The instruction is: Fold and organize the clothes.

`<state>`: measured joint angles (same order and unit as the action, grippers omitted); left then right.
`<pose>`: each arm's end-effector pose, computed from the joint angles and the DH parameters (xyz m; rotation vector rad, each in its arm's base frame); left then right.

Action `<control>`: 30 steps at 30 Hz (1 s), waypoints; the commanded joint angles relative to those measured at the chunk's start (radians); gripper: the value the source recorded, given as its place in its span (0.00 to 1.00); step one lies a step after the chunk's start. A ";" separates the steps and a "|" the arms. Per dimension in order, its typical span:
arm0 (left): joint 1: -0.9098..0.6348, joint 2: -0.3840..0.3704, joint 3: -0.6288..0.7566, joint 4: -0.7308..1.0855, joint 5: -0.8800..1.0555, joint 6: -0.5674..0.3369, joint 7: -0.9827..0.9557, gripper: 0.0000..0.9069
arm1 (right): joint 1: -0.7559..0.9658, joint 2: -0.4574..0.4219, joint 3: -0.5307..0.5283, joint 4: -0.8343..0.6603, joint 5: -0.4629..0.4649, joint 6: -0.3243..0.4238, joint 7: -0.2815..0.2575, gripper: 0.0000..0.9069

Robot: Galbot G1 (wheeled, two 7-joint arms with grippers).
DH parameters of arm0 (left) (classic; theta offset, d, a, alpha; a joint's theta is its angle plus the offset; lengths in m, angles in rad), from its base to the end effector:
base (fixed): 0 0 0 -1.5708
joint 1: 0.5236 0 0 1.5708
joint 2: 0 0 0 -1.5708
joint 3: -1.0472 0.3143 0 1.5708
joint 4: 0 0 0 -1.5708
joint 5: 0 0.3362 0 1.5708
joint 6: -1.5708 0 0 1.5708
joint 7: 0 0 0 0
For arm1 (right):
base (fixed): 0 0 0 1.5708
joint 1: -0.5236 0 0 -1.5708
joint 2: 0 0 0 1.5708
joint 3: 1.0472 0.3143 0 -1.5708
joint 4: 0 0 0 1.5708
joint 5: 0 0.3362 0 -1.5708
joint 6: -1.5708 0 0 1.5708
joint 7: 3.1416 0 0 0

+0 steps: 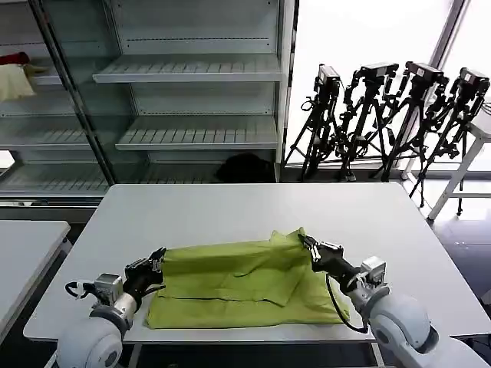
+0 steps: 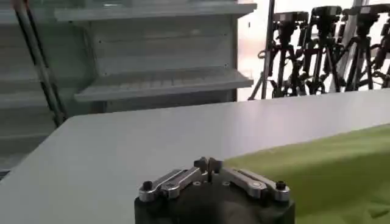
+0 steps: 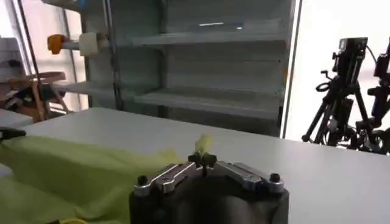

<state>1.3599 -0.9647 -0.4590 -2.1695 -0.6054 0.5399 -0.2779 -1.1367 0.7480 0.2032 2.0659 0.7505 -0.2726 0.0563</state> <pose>0.2290 0.0564 -0.1926 -0.1628 -2.7590 -0.1098 0.2641 -0.0499 -0.1978 0.7422 -2.8212 0.0715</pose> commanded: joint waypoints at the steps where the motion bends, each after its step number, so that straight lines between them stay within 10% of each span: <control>1: 0.154 0.002 -0.069 -0.140 0.031 0.018 -0.029 0.00 | -0.179 -0.040 0.083 0.101 -0.008 0.018 -0.001 0.00; 30: 0.231 -0.031 0.000 -0.080 0.184 -0.013 0.014 0.00 | -0.384 -0.057 0.131 0.122 -0.066 0.069 -0.018 0.00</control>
<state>1.5787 -0.9933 -0.4620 -2.2610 -0.4404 0.5268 -0.2667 -1.4776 0.6936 0.3268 2.1807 0.6895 -0.2079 0.0382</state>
